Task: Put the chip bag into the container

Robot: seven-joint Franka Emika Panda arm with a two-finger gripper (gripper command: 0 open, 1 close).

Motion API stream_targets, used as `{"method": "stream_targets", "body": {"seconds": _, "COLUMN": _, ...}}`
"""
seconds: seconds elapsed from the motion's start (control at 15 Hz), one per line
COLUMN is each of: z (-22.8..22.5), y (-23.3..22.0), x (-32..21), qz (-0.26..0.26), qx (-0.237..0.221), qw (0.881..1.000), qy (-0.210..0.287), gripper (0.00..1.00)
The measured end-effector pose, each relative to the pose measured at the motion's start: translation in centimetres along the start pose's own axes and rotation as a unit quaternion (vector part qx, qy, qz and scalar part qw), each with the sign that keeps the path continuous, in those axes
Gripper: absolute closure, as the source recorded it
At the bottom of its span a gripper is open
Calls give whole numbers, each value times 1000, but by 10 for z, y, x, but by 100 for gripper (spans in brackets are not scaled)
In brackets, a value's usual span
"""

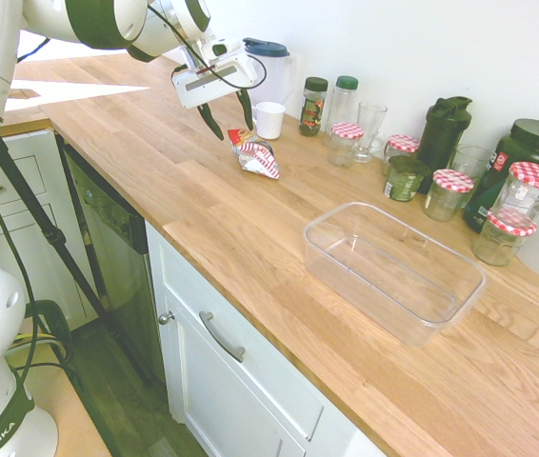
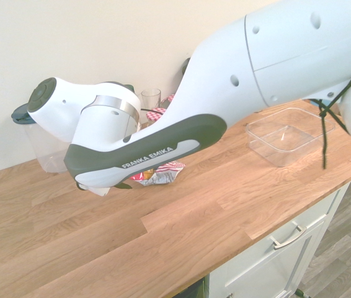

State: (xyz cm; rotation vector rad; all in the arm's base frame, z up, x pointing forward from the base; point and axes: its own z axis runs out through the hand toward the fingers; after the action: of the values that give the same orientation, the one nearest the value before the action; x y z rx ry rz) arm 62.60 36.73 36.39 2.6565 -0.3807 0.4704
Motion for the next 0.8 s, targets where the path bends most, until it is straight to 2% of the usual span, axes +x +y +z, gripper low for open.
{"method": "stream_targets", "body": {"seconds": 0.27, "z": 18, "y": -9, "x": 1, "qz": -9, "qx": -20, "qw": 1000, "qy": 20, "gripper": 100}}
{"method": "stream_targets", "body": {"seconds": 0.8, "z": 26, "y": -6, "x": 3, "qz": -6, "qx": -28, "qw": 999, "qy": 33, "gripper": 100}}
